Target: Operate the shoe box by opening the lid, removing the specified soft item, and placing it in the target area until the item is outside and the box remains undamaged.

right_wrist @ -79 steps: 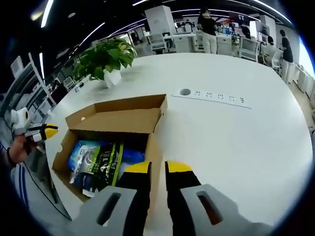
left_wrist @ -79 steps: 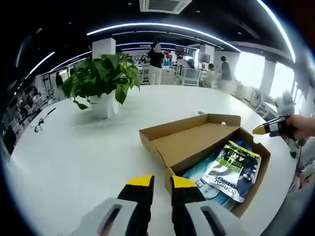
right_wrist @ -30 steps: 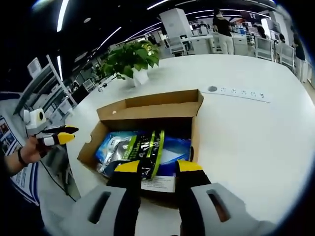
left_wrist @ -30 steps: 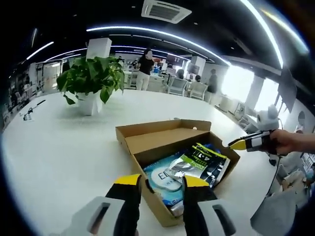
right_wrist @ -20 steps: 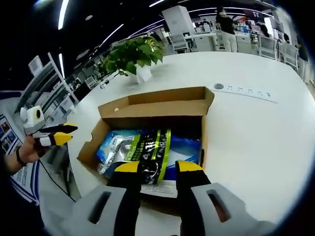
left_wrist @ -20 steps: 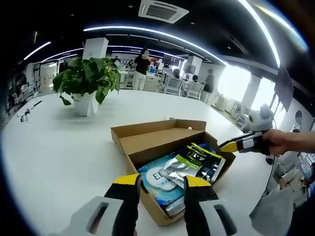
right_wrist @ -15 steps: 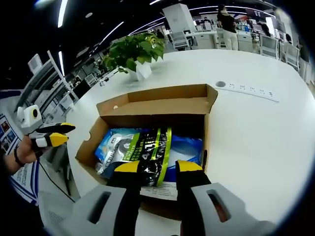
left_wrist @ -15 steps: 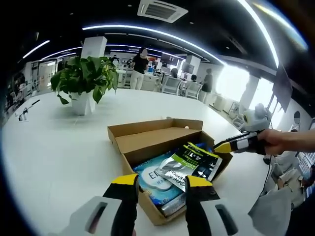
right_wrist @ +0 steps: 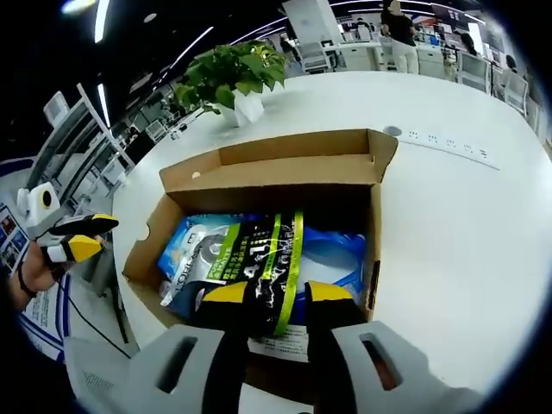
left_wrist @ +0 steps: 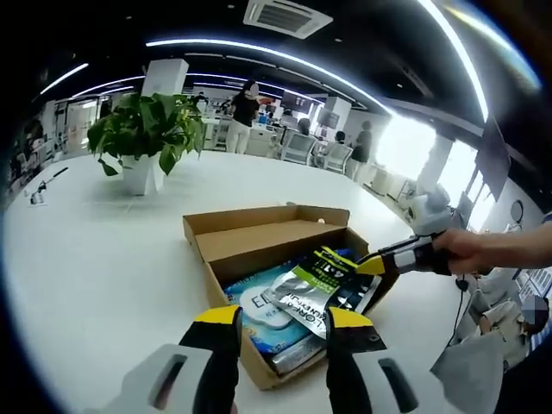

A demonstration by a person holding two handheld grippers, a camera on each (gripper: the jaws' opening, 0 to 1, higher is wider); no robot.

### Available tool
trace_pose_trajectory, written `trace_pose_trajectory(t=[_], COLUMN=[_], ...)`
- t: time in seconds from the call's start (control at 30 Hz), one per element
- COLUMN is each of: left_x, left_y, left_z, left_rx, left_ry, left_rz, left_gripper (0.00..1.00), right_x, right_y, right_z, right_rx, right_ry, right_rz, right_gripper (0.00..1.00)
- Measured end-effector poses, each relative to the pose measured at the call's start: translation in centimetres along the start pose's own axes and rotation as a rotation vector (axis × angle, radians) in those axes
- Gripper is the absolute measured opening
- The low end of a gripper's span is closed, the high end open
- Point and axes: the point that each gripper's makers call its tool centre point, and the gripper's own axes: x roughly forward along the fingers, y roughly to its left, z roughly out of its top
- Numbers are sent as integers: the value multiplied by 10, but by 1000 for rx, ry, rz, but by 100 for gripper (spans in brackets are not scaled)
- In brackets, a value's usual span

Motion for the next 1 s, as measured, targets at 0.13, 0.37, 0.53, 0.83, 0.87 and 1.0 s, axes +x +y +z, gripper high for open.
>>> trace_pose_trajectory(t=[0.13, 0.37, 0.53, 0.83, 0.87, 1.0], left_x=[-1, -3, -2, 1, 2, 5], left_y=[3, 7, 5, -2, -2, -5], left_z=[0, 0, -2, -4, -4, -5], left_rx=[-7, -29, -40, -48, -48, -52], left_ry=[-1, -7, -5, -1, 0, 4], left_rz=[5, 10, 5, -10, -12, -21], left_gripper=[39, 39, 39, 38, 38, 38], right_x=[6, 11, 11, 6, 5, 1], right_y=[2, 6, 12, 16, 16, 16], right_z=[-1, -2, -5, -3, -2, 0], right_rx=[13, 26, -3, -10, -13, -23], right_ry=[14, 20, 27, 16, 13, 4], right_rz=[9, 17, 27, 40, 40, 40], right_gripper=[19, 12, 5, 1, 1, 0])
